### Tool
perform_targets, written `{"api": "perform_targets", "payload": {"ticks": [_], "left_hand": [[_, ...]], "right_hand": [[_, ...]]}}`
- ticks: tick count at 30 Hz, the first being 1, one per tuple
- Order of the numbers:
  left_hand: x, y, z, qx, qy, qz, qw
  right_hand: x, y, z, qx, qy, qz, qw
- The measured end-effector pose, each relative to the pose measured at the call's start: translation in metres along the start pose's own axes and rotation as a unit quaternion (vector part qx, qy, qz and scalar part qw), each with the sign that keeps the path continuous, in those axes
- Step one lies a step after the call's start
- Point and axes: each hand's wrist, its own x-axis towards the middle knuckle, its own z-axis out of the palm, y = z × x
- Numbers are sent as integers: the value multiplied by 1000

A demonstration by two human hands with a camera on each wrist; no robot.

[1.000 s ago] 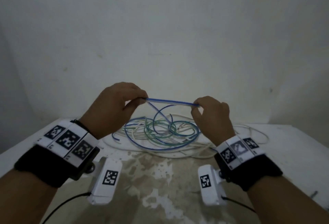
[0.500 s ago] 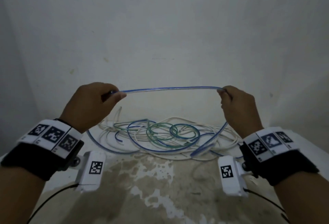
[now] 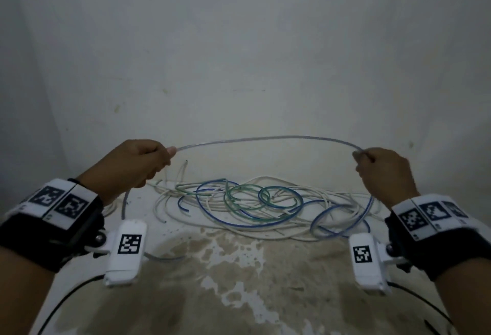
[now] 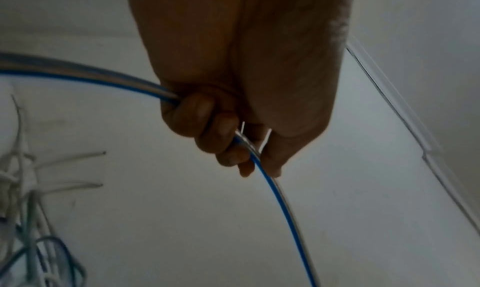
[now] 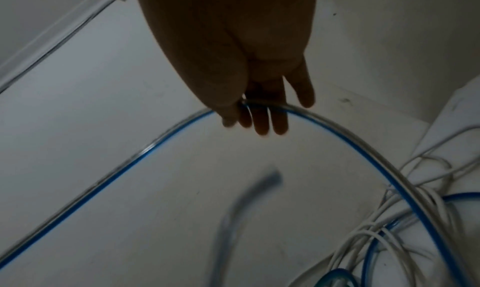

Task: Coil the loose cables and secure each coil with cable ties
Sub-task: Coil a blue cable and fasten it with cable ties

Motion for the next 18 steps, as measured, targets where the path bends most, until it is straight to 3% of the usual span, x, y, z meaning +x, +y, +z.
{"api": "perform_targets", "payload": {"ticks": [2,4,5,8,11,14,18], "left_hand": [[0,6,3,-63,38,16,997],[0,13,6,-92,62,31,993],[-1,17,9,-97,65,41,992],[-8,30,24,-88,52,73,992],[-18,45,47,-66,38,110,991],[-27,54,61,-74,16,142,987],[-32,55,62,-142,-35,106,984]], "right_hand": [[-6,-10,-2,-53,-170,33,983],[-13,-24,-6,-57,-269,39,961],[-16,-34,-7,-47,-262,16,964],[-29,-74,-9,28,-126,-118,985],[-49,-113,-3,97,-99,-228,964],[-59,-129,15,96,-101,-255,957],[-53,-126,22,183,12,-268,946]]}}
